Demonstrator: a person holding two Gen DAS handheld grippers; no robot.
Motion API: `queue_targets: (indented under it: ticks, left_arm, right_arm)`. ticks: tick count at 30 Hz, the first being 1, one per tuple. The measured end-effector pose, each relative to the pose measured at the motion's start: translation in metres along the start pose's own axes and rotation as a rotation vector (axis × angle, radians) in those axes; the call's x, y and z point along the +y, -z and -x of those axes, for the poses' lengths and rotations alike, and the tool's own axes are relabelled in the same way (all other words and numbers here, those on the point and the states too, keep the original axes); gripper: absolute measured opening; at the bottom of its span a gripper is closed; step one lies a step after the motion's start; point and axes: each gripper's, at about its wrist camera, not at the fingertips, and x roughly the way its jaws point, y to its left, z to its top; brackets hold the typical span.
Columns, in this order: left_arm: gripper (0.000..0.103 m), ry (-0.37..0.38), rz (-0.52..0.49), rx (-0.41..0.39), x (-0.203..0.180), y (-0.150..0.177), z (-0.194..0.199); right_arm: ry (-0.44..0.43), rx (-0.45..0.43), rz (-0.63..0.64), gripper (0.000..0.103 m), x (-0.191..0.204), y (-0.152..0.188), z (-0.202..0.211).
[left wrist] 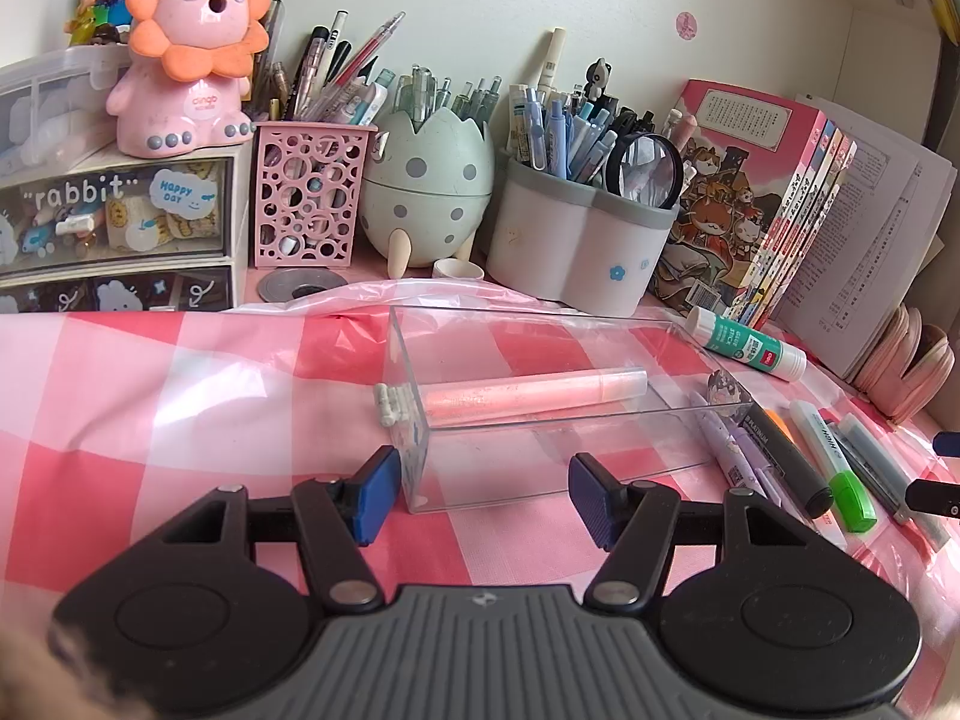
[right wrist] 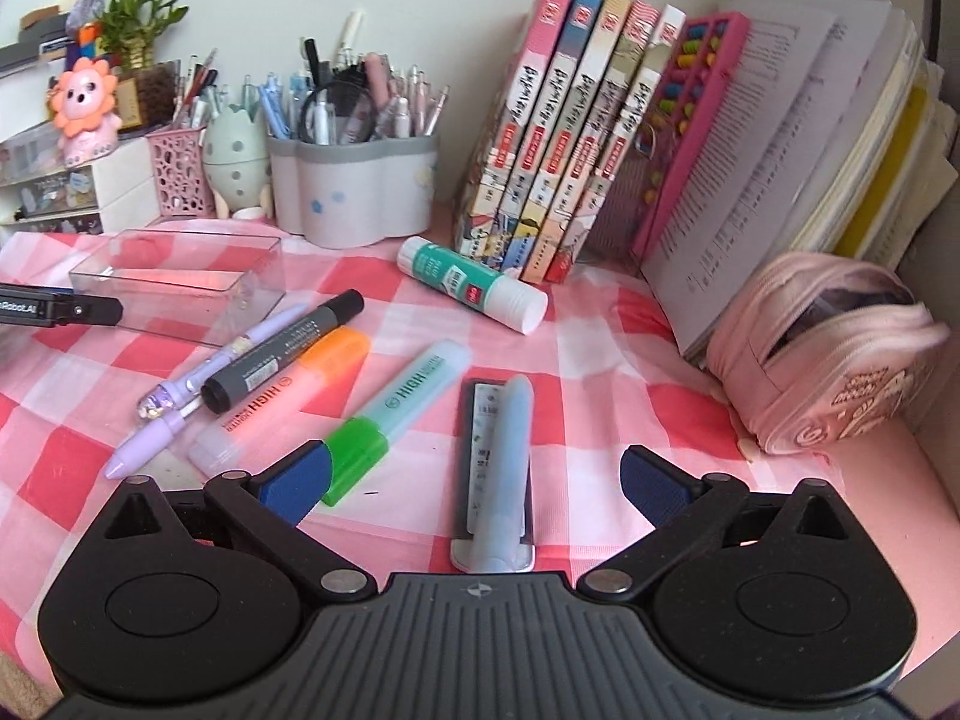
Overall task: Organize stationery
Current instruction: 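Grasp the light blue pen with the right gripper and lift it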
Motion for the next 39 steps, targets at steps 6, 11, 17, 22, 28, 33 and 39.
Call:
queue_targets:
  ticks: [6,11,17,22,28,33,39]
  left_arm:
    - [0.035,0.000,0.000,0.000,0.000,0.000,0.000]
    - [0.035,0.000,0.000,0.000,0.000,0.000,0.000]
    - [0.035,0.000,0.000,0.000,0.000,0.000,0.000]
    - [0.035,0.000,0.000,0.000,0.000,0.000,0.000]
    - [0.035,0.000,0.001,0.000,0.000,0.000,0.000]
    - [0.035,0.000,0.001,0.000,0.000,0.000,0.000]
    - [0.035,0.000,0.001,0.000,0.000,0.000,0.000]
  right_arm:
    - [-0.005,0.012,-0.061,0.094,-0.009,0.002,-0.007]
    - [-0.015,0.039,-0.126,0.079,-0.017,0.004,-0.013]
    - [-0.019,0.058,-0.166,0.068,-0.022,0.006,-0.017]
    - [-0.020,0.062,-0.189,0.062,-0.025,0.006,-0.018]
    - [-0.029,0.068,-0.219,0.049,-0.026,0.006,-0.020]
    - [-0.035,0.062,-0.236,0.038,-0.027,0.006,-0.019]
    - [-0.046,0.060,-0.240,0.019,-0.028,0.006,-0.020]
